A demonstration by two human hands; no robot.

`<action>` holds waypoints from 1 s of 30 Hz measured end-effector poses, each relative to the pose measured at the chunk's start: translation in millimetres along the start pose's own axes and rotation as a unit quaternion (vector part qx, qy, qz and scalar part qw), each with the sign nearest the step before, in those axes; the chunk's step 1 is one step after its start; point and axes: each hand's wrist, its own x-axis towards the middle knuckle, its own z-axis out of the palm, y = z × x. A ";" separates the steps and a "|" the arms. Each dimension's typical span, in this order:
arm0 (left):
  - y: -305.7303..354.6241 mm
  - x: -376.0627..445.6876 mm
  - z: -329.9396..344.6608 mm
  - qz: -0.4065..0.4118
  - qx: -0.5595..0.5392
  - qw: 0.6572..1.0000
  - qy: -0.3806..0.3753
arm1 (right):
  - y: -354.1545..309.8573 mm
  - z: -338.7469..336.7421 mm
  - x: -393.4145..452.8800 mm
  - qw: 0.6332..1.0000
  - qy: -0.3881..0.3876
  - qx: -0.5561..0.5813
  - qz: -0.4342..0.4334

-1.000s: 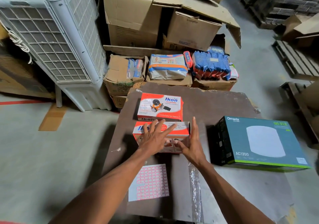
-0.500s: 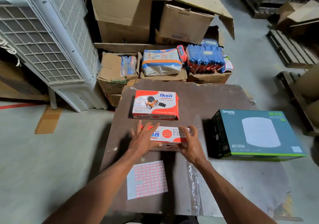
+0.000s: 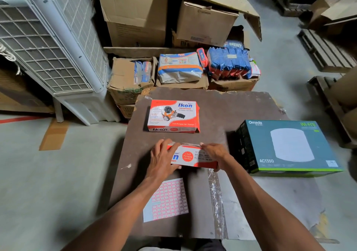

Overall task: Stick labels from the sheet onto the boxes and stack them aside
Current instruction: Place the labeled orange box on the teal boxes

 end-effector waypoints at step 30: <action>-0.9 -19.0 3.2 -0.205 -0.167 0.959 -0.101 | 51.7 23.5 -29.9 0.942 0.035 -0.260 -0.212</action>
